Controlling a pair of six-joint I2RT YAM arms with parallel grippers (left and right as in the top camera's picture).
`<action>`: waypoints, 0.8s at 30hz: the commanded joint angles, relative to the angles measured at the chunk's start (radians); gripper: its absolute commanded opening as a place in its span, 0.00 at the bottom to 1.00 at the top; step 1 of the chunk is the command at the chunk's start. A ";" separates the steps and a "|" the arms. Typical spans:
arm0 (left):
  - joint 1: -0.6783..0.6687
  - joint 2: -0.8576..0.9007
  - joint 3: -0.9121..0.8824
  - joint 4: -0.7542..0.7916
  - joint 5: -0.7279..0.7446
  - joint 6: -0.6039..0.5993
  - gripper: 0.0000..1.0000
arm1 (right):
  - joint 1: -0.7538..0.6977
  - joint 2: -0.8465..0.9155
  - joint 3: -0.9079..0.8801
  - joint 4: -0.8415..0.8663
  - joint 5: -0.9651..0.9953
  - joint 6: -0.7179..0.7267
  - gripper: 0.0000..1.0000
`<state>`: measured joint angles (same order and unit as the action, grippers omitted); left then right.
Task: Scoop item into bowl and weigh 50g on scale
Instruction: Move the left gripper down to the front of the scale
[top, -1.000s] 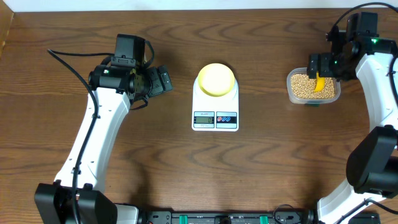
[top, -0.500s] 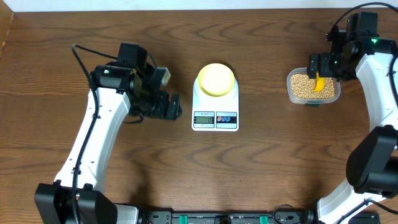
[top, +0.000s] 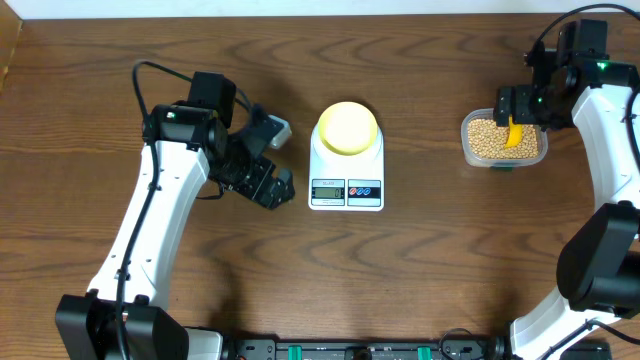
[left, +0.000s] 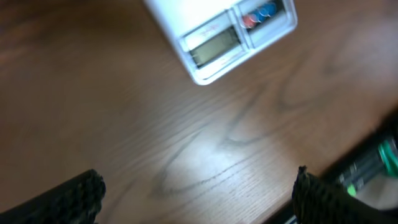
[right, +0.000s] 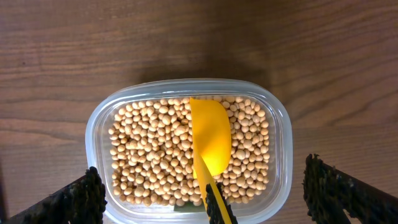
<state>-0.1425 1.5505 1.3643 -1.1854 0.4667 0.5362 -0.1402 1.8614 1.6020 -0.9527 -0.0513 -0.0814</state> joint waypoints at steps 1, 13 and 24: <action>-0.012 0.009 -0.001 -0.026 0.107 0.252 0.98 | -0.002 -0.023 0.015 -0.001 0.008 -0.010 0.99; -0.150 0.014 -0.004 -0.035 0.042 0.462 0.98 | -0.002 -0.023 0.015 -0.001 0.008 -0.010 0.99; -0.167 0.023 -0.059 0.067 -0.057 0.465 0.98 | -0.002 -0.023 0.015 -0.001 0.008 -0.010 0.99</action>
<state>-0.3088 1.5593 1.3170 -1.1385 0.4339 0.9787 -0.1402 1.8614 1.6020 -0.9527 -0.0513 -0.0814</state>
